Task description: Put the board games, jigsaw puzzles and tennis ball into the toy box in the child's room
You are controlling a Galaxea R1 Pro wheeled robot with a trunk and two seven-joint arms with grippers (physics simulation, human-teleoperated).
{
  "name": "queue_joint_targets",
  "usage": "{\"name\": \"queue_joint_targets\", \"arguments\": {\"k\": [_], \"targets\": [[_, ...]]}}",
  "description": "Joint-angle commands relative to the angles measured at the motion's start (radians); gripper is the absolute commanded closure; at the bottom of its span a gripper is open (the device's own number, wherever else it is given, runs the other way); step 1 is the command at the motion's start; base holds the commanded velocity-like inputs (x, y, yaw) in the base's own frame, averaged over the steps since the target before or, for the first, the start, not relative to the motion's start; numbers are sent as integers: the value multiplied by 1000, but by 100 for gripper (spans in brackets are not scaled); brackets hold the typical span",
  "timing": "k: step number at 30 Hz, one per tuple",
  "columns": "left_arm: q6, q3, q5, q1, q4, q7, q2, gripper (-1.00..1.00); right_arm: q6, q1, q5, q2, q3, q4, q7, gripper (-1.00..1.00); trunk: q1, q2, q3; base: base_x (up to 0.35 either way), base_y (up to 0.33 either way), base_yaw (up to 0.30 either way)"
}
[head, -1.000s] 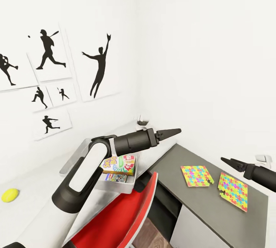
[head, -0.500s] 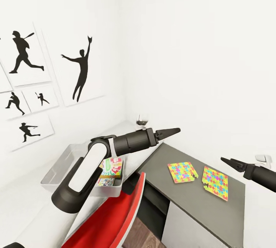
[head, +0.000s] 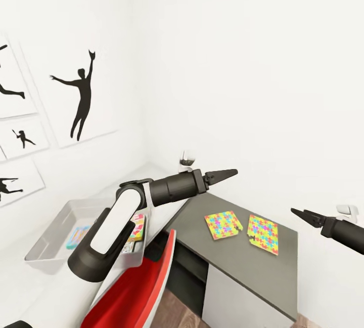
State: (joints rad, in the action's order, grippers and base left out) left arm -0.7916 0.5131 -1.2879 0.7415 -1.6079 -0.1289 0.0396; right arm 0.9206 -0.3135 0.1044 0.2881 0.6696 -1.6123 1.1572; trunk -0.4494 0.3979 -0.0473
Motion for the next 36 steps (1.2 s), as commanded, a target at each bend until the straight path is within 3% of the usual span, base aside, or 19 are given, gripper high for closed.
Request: {"name": "queue_joint_targets", "arguments": {"k": [1,36], "targets": [[-4,-1,2,1,0,-4,0,-100,6,-1,3,0,1,0,1,-100,-1,2,-1,0,0,-245],[-3,-1,4,1,1,9,-3,-100,6,-1,3,-2,2,0,2,-100,-1,2,33,0,0,-245]]}}
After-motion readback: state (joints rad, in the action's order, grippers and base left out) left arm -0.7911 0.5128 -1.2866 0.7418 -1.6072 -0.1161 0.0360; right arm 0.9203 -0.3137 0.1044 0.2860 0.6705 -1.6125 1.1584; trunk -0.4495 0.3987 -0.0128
